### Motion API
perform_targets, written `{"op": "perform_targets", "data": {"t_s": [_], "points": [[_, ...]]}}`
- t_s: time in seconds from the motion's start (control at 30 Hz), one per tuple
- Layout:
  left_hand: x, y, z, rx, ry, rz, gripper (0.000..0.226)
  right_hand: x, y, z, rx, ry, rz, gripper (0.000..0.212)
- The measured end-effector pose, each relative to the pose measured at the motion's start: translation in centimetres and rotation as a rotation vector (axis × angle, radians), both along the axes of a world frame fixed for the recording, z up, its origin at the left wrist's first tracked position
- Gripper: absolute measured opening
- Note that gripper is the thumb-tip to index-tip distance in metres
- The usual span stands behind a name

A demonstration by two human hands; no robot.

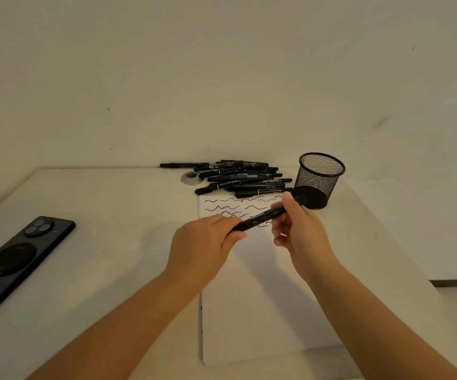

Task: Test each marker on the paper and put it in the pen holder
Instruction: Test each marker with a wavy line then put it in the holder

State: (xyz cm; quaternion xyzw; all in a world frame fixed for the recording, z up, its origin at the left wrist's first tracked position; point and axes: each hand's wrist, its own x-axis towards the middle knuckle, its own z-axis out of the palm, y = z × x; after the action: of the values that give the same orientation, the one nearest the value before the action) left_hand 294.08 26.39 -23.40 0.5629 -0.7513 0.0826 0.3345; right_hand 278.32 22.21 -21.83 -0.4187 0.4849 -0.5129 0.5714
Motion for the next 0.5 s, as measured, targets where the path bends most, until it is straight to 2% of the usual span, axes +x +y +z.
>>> {"op": "perform_targets", "data": {"t_s": [0.13, 0.23, 0.3, 0.4, 0.5], "points": [[-0.6, 0.8, 0.0, 0.075, -0.007, 0.027, 0.027, 1.3, 1.3, -0.5, -0.096, 0.138, 0.084, 0.034], [-0.7, 0.9, 0.3, 0.151, -0.048, 0.095, 0.034, 1.8, 1.6, -0.7, -0.132, 0.229, 0.057, 0.035], [-0.9, 1.1, 0.6, 0.208, -0.039, 0.082, 0.031, 1.8, 1.5, -0.6, -0.142, 0.231, 0.027, 0.037], [-1.1, 1.6, 1.2, 0.356, 0.184, 0.002, 0.02, 1.7, 1.4, -0.4, -0.146, 0.226, 0.01, 0.038], [-1.3, 1.8, 1.5, 0.469, 0.39, -0.054, 0.023, 1.6, 1.5, -0.4, -0.164, 0.227, 0.021, 0.038]]}}
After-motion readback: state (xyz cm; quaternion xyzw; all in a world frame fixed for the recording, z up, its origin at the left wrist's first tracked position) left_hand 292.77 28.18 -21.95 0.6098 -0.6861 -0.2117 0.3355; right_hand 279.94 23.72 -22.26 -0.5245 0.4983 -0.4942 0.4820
